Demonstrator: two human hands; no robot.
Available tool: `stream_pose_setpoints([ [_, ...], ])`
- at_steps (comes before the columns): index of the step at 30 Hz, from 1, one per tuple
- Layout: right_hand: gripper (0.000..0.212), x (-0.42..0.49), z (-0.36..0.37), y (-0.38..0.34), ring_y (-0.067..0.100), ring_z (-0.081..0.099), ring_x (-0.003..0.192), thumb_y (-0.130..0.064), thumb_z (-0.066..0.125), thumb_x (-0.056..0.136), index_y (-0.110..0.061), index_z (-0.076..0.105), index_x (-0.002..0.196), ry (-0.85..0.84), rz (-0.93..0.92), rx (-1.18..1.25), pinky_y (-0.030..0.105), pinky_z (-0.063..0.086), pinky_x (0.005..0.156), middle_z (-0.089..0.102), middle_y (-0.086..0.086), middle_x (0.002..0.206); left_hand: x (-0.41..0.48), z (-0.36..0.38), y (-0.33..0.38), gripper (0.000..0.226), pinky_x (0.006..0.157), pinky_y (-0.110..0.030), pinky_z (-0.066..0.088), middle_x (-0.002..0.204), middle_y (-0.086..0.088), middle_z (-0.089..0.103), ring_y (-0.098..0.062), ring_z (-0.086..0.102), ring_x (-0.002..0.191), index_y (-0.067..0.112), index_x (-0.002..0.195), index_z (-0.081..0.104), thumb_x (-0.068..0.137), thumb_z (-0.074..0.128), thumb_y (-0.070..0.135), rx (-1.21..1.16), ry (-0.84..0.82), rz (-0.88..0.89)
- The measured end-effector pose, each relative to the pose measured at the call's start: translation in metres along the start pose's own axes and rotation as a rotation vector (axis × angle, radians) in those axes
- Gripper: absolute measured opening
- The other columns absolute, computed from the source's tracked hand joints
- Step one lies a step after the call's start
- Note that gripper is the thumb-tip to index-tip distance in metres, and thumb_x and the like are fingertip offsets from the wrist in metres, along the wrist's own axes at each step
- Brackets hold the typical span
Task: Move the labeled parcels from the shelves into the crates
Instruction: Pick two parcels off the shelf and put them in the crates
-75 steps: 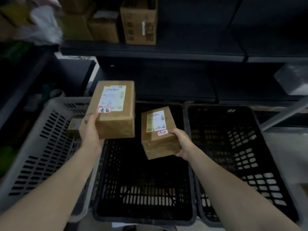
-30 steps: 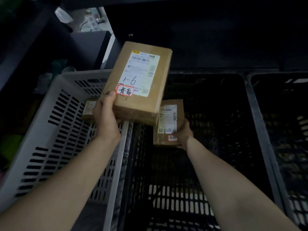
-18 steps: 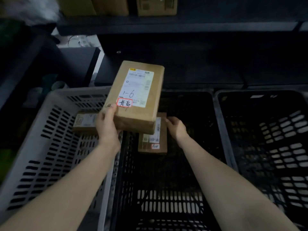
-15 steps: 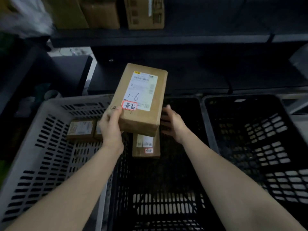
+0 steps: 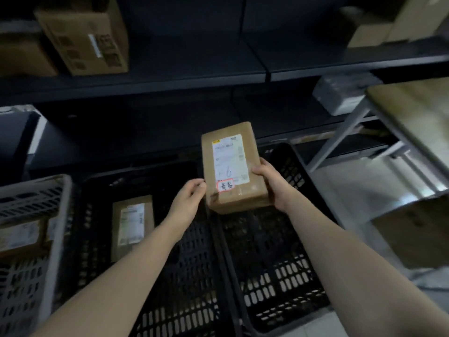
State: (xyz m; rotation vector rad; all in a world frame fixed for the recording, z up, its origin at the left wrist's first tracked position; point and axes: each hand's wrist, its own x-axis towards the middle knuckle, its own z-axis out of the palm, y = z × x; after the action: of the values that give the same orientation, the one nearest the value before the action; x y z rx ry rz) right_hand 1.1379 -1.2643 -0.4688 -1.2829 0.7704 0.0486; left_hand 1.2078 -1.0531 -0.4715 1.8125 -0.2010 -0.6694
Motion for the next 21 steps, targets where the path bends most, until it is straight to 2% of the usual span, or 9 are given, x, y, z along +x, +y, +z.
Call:
stream_pose_setpoints([
  [2,0.081,0.008,-0.042,0.028,0.027,0.066,0.101,-0.039,0.070,0.062,-0.032,0.044,0.138,0.055,0.075,0.006,0.038,0.054,0.076,0.066,0.006,0.119,0.009,0.024,-0.009,0.032,0.091,-0.023,0.035,0.126,-0.004,0.054,-0.016,0.049,0.117,0.016,0.127,0.054,0.097,0.049,0.027,0.127,-0.019,0.005],
  [4,0.078,0.023,-0.073,0.066,0.032,0.066,0.102,-0.040,0.072,0.061,-0.034,0.047,0.135,0.057,0.224,-0.013,0.050,0.056,0.082,0.067,0.009,0.118,0.017,0.041,-0.024,0.039,0.099,-0.026,0.032,0.135,-0.004,0.043,-0.020,0.040,0.127,0.019,0.134,0.047,0.096,0.052,0.027,0.257,-0.008,-0.036],
  [6,0.087,0.043,-0.087,0.103,0.036,0.063,0.105,-0.043,0.076,0.056,-0.035,0.045,0.137,0.059,0.357,-0.076,0.058,0.053,0.087,0.063,0.012,0.122,0.023,0.051,-0.043,0.054,0.107,-0.033,0.028,0.147,-0.006,0.029,-0.024,0.031,0.135,0.021,0.143,0.034,0.094,0.055,0.028,0.343,0.050,-0.114],
  [8,0.090,0.066,-0.084,0.131,0.034,0.060,0.107,-0.043,0.077,0.055,-0.034,0.043,0.138,0.075,0.408,-0.114,0.053,0.053,0.088,0.056,0.008,0.128,0.029,0.058,-0.060,0.071,0.112,-0.037,0.024,0.153,-0.008,0.017,-0.028,0.023,0.139,0.023,0.150,0.017,0.092,0.058,0.028,0.368,0.107,-0.196],
  [12,0.075,0.110,-0.052,0.159,0.029,0.060,0.110,-0.031,0.071,0.080,-0.030,0.037,0.147,0.010,0.396,-0.026,0.047,0.052,0.094,0.056,0.006,0.133,0.047,0.065,-0.090,0.082,0.116,-0.037,0.020,0.157,-0.004,0.011,-0.023,0.018,0.143,0.023,0.152,0.000,0.093,0.057,0.028,0.276,0.155,-0.233],
  [14,0.050,0.128,-0.036,0.168,0.024,0.063,0.102,-0.021,0.060,0.093,-0.022,0.046,0.141,0.044,0.356,-0.193,0.038,0.054,0.090,0.063,0.006,0.124,0.054,0.068,-0.099,0.078,0.118,-0.038,0.020,0.157,0.000,0.016,-0.018,0.020,0.143,0.023,0.152,-0.001,0.095,0.053,0.026,0.247,0.150,-0.175],
  [16,0.040,0.142,-0.023,0.172,0.020,0.062,0.096,-0.020,0.055,0.096,-0.021,0.050,0.135,0.132,0.267,-0.456,0.029,0.053,0.083,0.064,0.005,0.119,0.057,0.072,-0.103,0.075,0.118,-0.038,0.019,0.157,0.001,0.016,-0.014,0.018,0.143,0.023,0.152,-0.001,0.096,0.050,0.023,0.223,0.163,-0.158],
  [19,0.037,0.160,-0.011,0.168,0.026,0.063,0.100,-0.019,0.051,0.097,-0.020,0.048,0.133,0.222,0.149,-0.623,0.037,0.055,0.085,0.064,0.011,0.116,0.056,0.072,-0.105,0.072,0.118,-0.037,0.019,0.155,0.001,0.020,-0.011,0.021,0.141,0.023,0.151,0.002,0.097,0.049,0.019,0.180,0.164,-0.109],
  [21,0.044,0.168,-0.007,0.161,0.031,0.061,0.106,-0.015,0.051,0.096,-0.018,0.042,0.139,0.219,0.150,-0.706,0.038,0.054,0.086,0.060,0.014,0.121,0.055,0.073,-0.104,0.071,0.118,-0.034,0.018,0.155,0.000,0.020,-0.011,0.021,0.140,0.022,0.151,0.003,0.096,0.049,0.019,0.179,0.168,-0.101],
])
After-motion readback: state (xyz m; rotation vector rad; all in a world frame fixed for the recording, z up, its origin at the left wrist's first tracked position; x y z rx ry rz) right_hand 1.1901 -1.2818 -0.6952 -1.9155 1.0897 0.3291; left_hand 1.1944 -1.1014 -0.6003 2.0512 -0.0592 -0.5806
